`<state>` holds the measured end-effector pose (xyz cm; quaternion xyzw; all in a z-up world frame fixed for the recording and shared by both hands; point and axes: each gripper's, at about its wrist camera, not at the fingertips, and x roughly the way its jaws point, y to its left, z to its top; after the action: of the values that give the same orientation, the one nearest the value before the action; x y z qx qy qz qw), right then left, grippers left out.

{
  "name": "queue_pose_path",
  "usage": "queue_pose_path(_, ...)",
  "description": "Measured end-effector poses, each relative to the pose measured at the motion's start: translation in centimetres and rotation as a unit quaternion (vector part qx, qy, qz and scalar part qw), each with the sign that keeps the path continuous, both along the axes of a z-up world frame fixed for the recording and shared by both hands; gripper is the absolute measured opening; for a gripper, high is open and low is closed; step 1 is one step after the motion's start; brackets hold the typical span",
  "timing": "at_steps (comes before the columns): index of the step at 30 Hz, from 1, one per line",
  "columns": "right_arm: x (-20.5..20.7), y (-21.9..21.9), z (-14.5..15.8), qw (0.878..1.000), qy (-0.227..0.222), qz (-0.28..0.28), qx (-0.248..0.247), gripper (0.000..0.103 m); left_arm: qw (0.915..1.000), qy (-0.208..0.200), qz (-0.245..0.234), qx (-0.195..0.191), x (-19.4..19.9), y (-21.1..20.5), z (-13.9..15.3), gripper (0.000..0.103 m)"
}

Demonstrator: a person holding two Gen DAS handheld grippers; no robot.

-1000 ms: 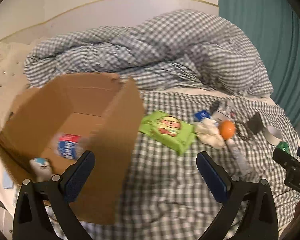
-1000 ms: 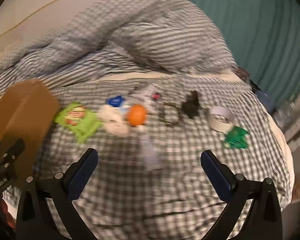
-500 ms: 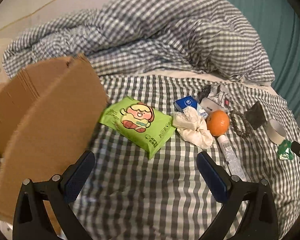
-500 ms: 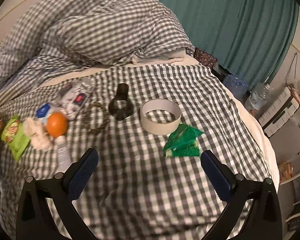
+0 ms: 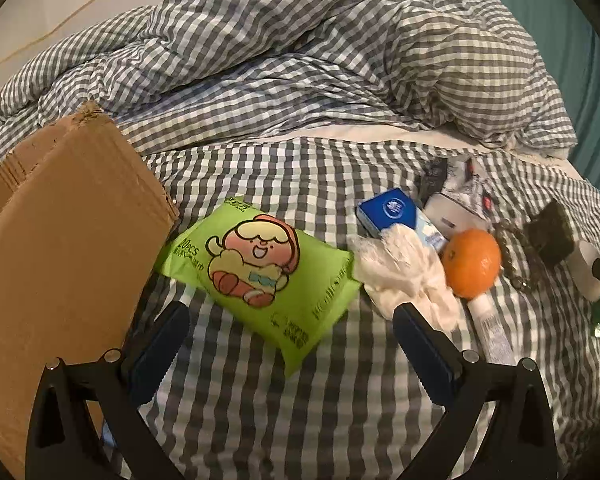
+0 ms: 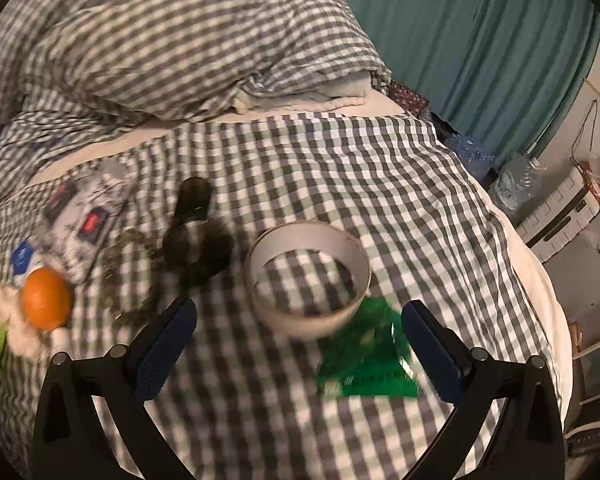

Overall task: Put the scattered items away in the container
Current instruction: 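Grasp the beige tape roll by its rim with the right tool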

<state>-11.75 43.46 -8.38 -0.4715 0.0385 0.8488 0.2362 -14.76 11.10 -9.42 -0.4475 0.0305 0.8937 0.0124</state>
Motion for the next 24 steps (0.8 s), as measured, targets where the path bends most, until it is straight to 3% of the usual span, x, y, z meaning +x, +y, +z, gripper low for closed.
queue_pose_path(11, -3.8, 3.4, -4.7, 0.998, -0.056, -0.033, -0.019, 0.103, 0.9998, -0.015, 0.007, -0.004, -1.3, -0.4, -2.1, 0.103)
queue_pose_path(13, -3.9, 3.3, -5.0, 0.998, -0.051, -0.026, -0.021, 0.099, 0.9998, -0.017, 0.006, -0.002, -1.4, -0.6, -2.4, 0.103)
queue_pose_path(14, -3.7, 3.2, -4.9, 0.999, -0.041, -0.021, -0.029, 0.083, 0.9998, -0.018, 0.008, -0.002, -1.5, -0.7, -2.5, 0.103)
queue_pose_path(24, -1.9, 1.5, -2.9, 1.0, 0.004, 0.002, -0.027, 0.083, 0.9989, -0.047, -0.002, 0.005, -2.1, -0.8, -4.3, 0.103)
